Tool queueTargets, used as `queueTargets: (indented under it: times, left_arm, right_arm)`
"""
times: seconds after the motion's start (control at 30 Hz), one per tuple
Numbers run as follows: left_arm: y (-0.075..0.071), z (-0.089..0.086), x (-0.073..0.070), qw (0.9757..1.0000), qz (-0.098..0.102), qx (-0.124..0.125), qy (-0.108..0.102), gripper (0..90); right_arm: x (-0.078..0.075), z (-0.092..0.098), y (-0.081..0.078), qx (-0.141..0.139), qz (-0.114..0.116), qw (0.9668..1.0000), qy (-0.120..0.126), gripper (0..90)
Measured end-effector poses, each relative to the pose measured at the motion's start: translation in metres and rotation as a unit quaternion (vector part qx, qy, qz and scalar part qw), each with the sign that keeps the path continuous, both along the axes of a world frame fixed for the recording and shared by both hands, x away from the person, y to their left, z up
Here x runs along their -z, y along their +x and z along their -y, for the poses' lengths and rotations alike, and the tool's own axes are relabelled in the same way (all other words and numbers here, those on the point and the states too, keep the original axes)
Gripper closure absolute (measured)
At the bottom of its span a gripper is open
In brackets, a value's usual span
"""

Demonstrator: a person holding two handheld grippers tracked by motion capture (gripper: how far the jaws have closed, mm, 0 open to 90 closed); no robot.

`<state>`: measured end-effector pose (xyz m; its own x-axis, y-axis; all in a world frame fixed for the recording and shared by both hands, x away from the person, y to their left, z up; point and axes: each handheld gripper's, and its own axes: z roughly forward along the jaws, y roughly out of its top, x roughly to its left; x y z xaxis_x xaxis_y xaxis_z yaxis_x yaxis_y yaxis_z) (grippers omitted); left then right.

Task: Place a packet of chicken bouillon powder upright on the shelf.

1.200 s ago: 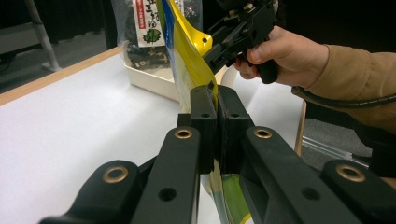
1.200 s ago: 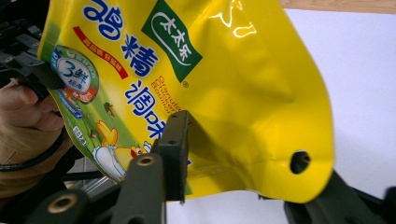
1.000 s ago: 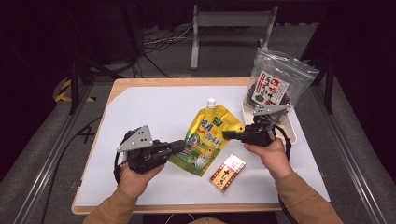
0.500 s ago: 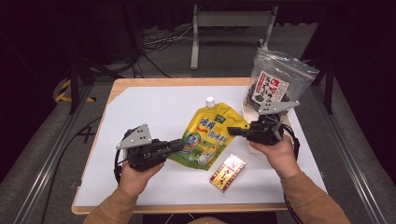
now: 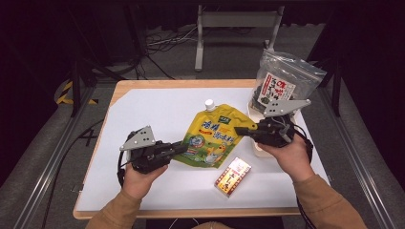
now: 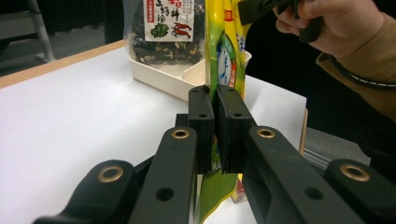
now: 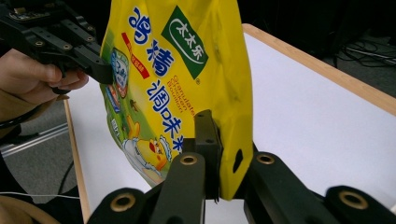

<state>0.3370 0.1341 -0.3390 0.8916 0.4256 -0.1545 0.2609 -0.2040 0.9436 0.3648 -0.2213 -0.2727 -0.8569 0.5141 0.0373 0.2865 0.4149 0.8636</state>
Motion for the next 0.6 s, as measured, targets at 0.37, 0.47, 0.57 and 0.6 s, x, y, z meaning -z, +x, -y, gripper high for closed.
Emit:
queueTargets:
  times: [0.37, 0.47, 0.57, 0.6]
  left_arm:
    - [0.001, 0.004, 0.002, 0.9998, 0.014, 0.01, -0.005, 71.7]
    - [0.001, 0.005, 0.002, 0.9996, 0.026, 0.007, -0.006, 60.5]
    - [0.001, 0.005, 0.002, 0.9996, 0.027, 0.003, -0.007, 53.8]
    - [0.001, 0.004, 0.002, 0.9996, 0.028, 0.001, -0.006, 52.5]
  right_arm:
    - [-0.022, -0.001, -0.007, -0.015, 0.019, 0.9991, -0.033, 87.6]
    - [-0.028, -0.001, -0.01, -0.019, 0.026, 0.9986, -0.042, 87.6]
    - [-0.031, -0.001, -0.011, -0.019, 0.028, 0.9983, -0.047, 87.7]
    - [-0.033, 0.0, -0.011, -0.017, 0.031, 0.9981, -0.051, 87.7]
